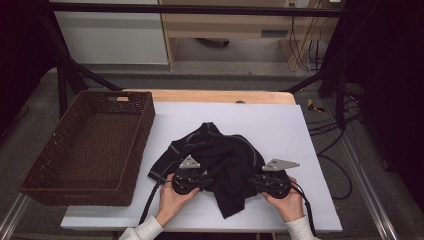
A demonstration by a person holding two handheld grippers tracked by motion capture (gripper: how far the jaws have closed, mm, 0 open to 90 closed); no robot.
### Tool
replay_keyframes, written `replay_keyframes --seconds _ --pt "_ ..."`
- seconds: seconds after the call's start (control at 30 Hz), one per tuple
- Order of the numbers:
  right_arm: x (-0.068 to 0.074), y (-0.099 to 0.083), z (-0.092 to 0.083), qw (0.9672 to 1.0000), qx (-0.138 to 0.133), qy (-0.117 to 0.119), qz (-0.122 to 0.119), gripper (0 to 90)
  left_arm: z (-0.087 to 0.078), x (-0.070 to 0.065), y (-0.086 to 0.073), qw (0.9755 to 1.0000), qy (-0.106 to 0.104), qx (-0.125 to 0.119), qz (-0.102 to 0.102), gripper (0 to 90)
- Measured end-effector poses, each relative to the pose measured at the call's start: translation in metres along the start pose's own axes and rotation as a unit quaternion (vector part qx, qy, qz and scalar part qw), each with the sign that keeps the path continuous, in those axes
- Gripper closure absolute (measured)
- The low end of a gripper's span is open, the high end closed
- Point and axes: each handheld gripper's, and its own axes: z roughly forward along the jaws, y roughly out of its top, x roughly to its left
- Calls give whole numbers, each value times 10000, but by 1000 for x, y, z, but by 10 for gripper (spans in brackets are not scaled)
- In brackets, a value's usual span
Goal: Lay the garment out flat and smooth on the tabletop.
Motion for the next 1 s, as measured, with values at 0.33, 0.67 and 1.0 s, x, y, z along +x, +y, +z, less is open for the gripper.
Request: replay_keyframes --seconds 0.33,0.67,1.0 --pt "-27 -2 -41 9986 -253 -435 174 770 -55 12 -7 9999 -68 -107 -4 842" --pt "-56 -22 -51 9946 233 -992 206 768 -88 12 -38 9996 208 140 134 840" --pt "-53 -20 -51 9974 68 -710 103 628 -93 10 -26 9980 514 -302 224 597"
